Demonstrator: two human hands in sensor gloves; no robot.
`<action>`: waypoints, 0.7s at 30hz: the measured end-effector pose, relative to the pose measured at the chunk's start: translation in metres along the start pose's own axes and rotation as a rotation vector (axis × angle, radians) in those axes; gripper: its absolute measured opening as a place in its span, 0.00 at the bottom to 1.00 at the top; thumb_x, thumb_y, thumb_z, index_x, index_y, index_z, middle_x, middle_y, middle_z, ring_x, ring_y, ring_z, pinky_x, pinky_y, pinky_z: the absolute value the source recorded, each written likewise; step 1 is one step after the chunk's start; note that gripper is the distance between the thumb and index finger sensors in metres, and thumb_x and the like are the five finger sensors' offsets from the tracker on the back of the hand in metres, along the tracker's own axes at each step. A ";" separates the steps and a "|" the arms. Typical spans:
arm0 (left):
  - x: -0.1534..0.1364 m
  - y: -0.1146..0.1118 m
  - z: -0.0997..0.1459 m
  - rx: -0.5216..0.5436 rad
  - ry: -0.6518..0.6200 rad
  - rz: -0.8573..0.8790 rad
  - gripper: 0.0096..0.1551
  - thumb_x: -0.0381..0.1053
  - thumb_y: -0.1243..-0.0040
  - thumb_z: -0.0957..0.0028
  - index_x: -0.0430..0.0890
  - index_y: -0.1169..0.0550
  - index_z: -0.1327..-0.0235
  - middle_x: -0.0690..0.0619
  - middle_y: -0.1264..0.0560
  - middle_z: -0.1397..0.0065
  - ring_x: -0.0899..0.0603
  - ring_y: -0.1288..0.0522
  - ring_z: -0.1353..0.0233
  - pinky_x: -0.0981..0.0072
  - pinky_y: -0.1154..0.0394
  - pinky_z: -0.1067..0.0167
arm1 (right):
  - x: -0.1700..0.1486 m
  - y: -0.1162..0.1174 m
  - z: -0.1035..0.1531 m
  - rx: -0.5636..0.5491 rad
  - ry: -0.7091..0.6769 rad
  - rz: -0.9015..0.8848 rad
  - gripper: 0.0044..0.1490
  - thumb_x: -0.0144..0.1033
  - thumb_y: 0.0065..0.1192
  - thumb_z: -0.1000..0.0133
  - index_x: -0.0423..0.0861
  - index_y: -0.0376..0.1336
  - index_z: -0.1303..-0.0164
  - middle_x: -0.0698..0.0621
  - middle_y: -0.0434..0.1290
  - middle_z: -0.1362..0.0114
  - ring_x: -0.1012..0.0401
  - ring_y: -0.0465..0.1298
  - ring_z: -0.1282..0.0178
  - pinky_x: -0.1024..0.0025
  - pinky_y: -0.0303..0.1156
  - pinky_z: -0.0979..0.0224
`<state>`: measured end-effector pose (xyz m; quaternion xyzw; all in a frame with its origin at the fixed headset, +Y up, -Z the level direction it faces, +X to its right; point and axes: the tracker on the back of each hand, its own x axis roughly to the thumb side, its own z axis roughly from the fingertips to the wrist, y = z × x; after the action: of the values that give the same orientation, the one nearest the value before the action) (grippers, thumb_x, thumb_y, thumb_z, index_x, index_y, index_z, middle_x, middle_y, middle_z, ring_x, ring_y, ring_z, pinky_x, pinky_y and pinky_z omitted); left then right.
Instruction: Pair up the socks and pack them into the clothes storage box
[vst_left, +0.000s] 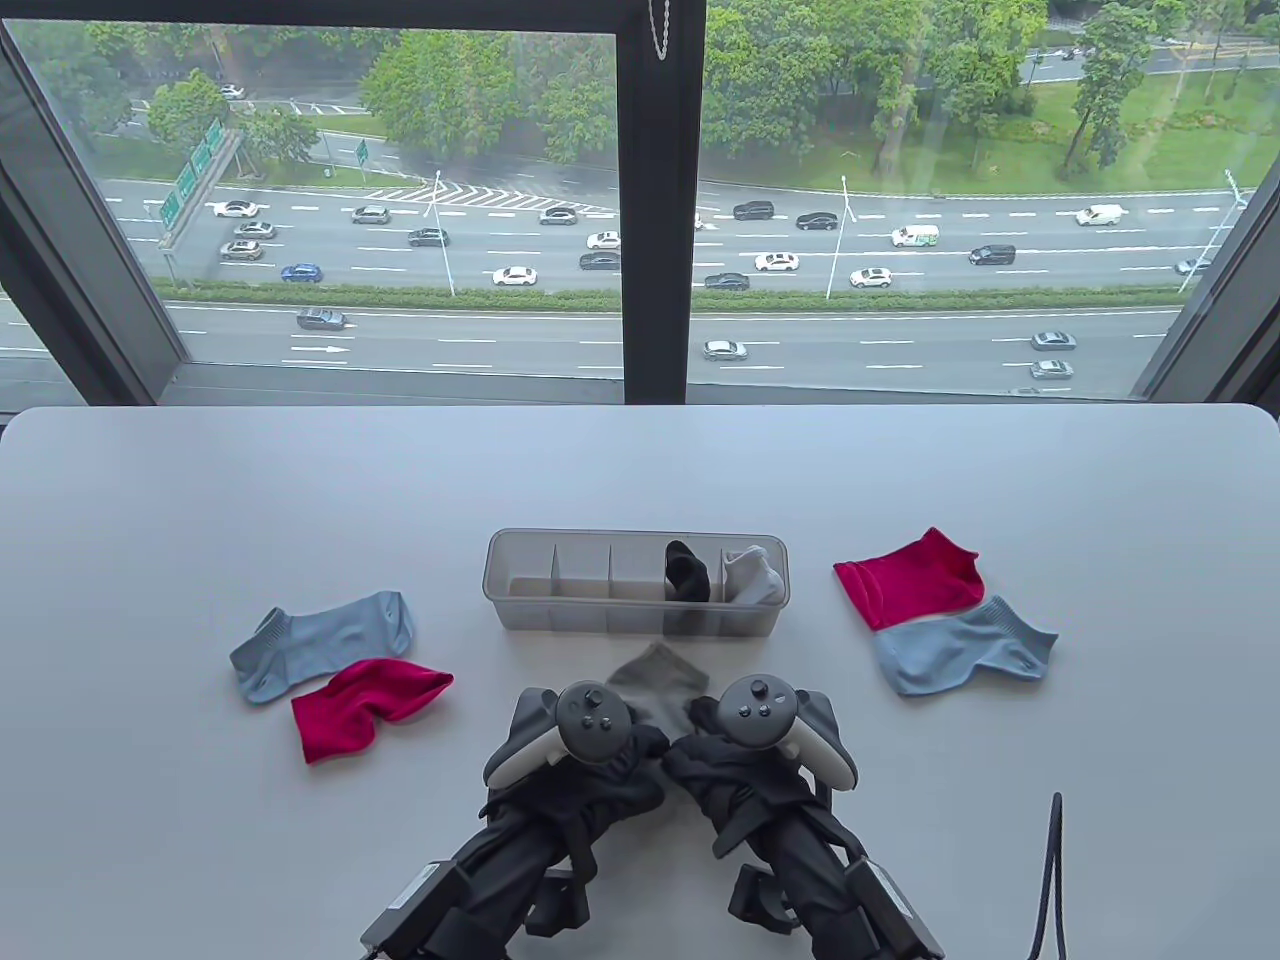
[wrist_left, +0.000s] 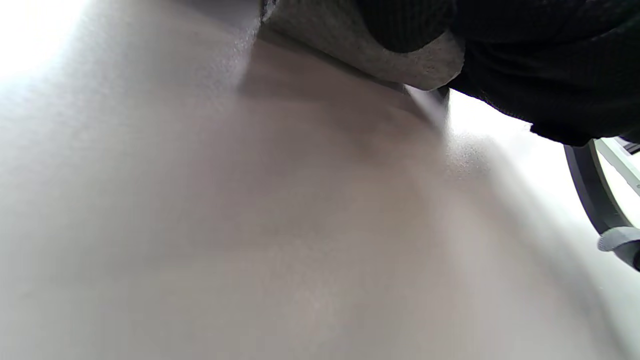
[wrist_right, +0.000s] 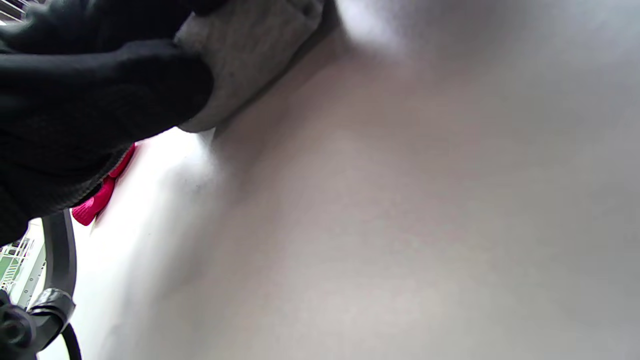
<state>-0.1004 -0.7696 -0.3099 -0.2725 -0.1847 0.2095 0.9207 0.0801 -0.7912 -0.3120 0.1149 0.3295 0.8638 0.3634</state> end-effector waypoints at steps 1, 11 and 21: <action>0.001 0.000 0.000 0.018 -0.001 -0.008 0.24 0.46 0.48 0.37 0.42 0.32 0.29 0.36 0.53 0.15 0.28 0.57 0.16 0.30 0.55 0.23 | 0.001 0.000 0.000 0.000 -0.001 -0.008 0.26 0.40 0.37 0.30 0.39 0.60 0.31 0.38 0.24 0.15 0.42 0.20 0.22 0.42 0.17 0.29; -0.003 -0.007 -0.004 -0.107 -0.010 0.015 0.28 0.54 0.53 0.38 0.37 0.40 0.36 0.38 0.64 0.17 0.30 0.67 0.18 0.32 0.65 0.24 | 0.000 -0.003 0.002 0.020 -0.033 -0.029 0.26 0.44 0.38 0.31 0.43 0.57 0.28 0.36 0.25 0.15 0.41 0.19 0.22 0.41 0.17 0.30; -0.001 0.000 -0.001 0.016 0.002 0.005 0.23 0.47 0.54 0.37 0.36 0.33 0.35 0.37 0.51 0.15 0.29 0.54 0.16 0.29 0.54 0.23 | -0.001 -0.006 0.003 0.021 -0.052 -0.064 0.38 0.51 0.45 0.33 0.47 0.45 0.16 0.33 0.27 0.15 0.40 0.20 0.22 0.41 0.17 0.30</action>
<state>-0.1009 -0.7705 -0.3113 -0.2656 -0.1812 0.2129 0.9226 0.0858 -0.7871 -0.3136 0.1306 0.3325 0.8450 0.3979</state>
